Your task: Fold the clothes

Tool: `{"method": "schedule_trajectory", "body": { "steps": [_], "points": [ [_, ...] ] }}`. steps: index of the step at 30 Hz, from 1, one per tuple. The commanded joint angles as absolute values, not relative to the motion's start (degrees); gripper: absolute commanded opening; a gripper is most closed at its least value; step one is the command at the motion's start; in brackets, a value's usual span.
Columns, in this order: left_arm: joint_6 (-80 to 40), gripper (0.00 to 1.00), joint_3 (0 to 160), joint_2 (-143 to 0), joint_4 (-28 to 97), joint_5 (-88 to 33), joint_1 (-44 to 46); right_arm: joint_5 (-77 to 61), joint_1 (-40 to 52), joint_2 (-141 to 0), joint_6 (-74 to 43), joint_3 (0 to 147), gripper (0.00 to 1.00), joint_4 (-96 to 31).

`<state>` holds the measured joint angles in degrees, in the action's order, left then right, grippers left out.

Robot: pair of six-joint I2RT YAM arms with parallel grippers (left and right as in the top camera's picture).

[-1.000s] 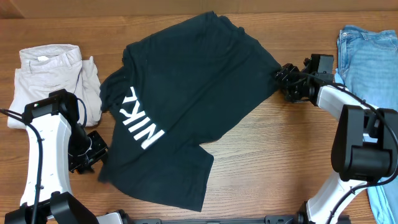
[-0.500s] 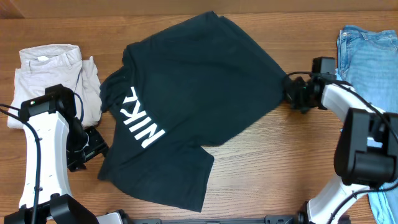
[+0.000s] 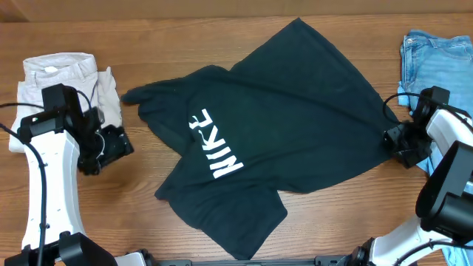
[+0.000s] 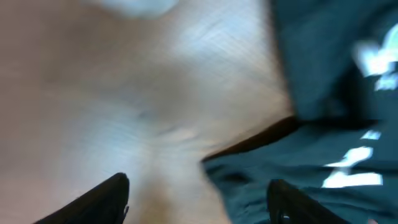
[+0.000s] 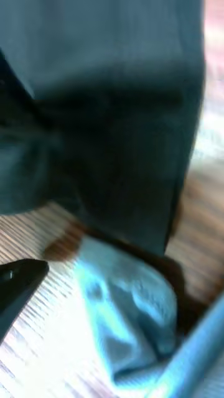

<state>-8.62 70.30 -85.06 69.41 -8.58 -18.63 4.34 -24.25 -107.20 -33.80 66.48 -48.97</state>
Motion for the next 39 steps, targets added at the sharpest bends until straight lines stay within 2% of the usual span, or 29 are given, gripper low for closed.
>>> {"method": "schedule_trajectory", "body": {
  "steps": [1, 3, 4, 6, 7, 11, 12, 13, 16, 19, 24, 29, 31, 33, 36, 38, 39],
  "points": [
    [1.9, 0.72, 71.6, -84.1, 65.6, -23.7, -19.0, -11.9, -23.8, -97.2, -22.4, 72.3, 0.63, -46.1],
    [5.4, 0.67, 71.6, -84.1, 64.9, -28.7, -18.4, -25.8, -22.4, -93.1, -16.9, 73.6, 0.54, -42.5],
    [8.0, 0.6, 71.6, -84.1, 64.4, -32.8, -17.6, -31.8, -20.7, -91.2, -16.4, 73.7, 0.48, -39.5],
    [10.0, 0.47, 71.6, -84.1, 62.4, -36.1, -14.9, -35.1, -16.8, -90.5, -16.6, 73.7, 0.25, -36.5],
    [9.8, 0.41, 71.6, -84.1, 61.5, -36.0, -13.1, -34.7, -13.3, -90.9, -16.7, 73.6, 0.23, -35.2],
    [9.9, 0.35, 71.6, -84.1, 60.1, -32.3, -4.1, -27.3, -0.2, -95.0, -16.7, 73.6, 0.18, -26.6],
    [9.8, 0.34, 71.6, -84.1, 60.2, -31.3, -2.2, -24.9, 1.9, -96.4, -16.7, 73.6, 0.15, -24.2],
    [9.8, 0.34, 71.6, -84.1, 60.7, -31.1, -0.4, -22.3, 4.6, -99.2, -17.1, 73.6, 0.04, -19.6],
    [8.3, 0.33, 71.6, -84.1, 62.9, -31.2, 2.9, -22.1, 6.2, -107.4, -22.3, 73.9, 0.04, -8.8],
    [8.1, 0.34, 71.6, -84.1, 66.1, -31.3, 3.9, -22.1, 6.1, -114.3, -24.3, 77.3, 0.04, -5.7],
    [8.1, 0.34, 71.6, -84.1, 68.1, -31.3, 3.9, -21.8, 6.2, -119.9, -26.6, 79.6, 0.04, -10.9],
    [7.2, 0.37, 71.6, -84.1, 65.8, -30.9, 3.9, -11.9, 6.3, -120.4, -23.6, 79.6, 0.04, -16.0],
    [7.2, 0.39, 71.6, -84.1, 65.6, -30.6, 3.9, -12.5, 6.3, -120.5, -23.6, 79.6, 0.04, -19.5],
    [4.4, 0.43, 71.6, -84.1, 65.6, -26.6, 3.9, -17.8, 6.7, -120.5, -21.1, 79.6, 0.04, -21.9],
    [-2.0, 0.46, 71.5, -84.2, 64.9, -13.9, 3.8, -22.9, 6.8, -120.4, -18.4, 79.6, 0.04, -23.5],
    [-2.2, 0.38, 71.5, -85.3, 60.8, -13.0, 3.8, -26.7, 6.3, -119.0, -14.9, 79.6, 0.07, -23.0],
    [-5.1, 0.29, 71.5, -86.6, 58.5, -10.5, 3.8, -27.2, 6.0, -117.0, -14.5, 79.6, 0.1, -23.1]
  ]
}}
